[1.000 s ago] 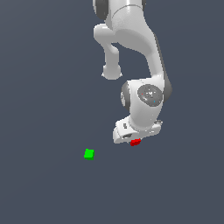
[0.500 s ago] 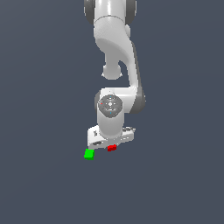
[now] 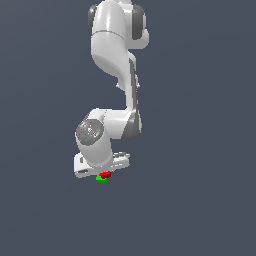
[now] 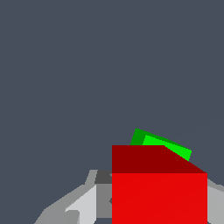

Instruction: Stack the red cube on top of the green cube.

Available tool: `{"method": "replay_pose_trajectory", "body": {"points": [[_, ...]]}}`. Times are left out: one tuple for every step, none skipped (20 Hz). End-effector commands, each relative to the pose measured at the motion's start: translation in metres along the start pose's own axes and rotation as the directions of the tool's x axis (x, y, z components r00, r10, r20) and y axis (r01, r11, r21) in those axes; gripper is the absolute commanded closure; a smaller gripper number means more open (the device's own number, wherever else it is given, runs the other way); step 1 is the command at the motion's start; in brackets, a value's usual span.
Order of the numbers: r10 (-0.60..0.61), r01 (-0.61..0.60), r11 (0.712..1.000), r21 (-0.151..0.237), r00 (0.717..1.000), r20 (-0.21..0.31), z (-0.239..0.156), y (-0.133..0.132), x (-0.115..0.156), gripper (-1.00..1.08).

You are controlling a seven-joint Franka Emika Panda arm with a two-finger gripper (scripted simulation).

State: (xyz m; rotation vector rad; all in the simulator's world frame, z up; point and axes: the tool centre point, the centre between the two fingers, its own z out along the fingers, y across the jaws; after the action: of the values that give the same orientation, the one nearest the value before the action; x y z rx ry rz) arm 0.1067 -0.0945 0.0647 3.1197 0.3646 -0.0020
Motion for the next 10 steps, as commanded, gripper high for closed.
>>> {"method": "replay_pose_trajectory", "body": {"points": [[-0.002,0.002,1.0,0.0,1.0,-0.001,0.0022,0.0111,0.0008,1.08],[-0.002,0.002,1.0,0.0,1.0,-0.001,0.0029,0.0142,0.0009,1.08],[-0.002,0.002,1.0,0.0,1.0,-0.001,0.0034,0.0166,0.001,1.08],[-0.002,0.002,1.0,0.0,1.0,-0.001,0.0038,0.0184,0.0012,1.08],[-0.002,0.002,1.0,0.0,1.0,-0.001,0.004,0.0195,0.0014,1.08],[-0.002,0.002,1.0,0.0,1.0,-0.001,0.0041,0.0201,0.0016,1.08],[-0.002,0.002,1.0,0.0,1.0,-0.001,0.0041,0.0203,0.0018,1.08],[-0.002,0.002,1.0,0.0,1.0,-0.001,0.0041,0.0203,0.0019,1.08],[-0.002,0.002,1.0,0.0,1.0,-0.001,0.0041,0.0203,0.0019,-0.92],[-0.002,0.002,1.0,0.0,1.0,-0.001,0.0041,0.0203,0.0019,-0.92]]}}
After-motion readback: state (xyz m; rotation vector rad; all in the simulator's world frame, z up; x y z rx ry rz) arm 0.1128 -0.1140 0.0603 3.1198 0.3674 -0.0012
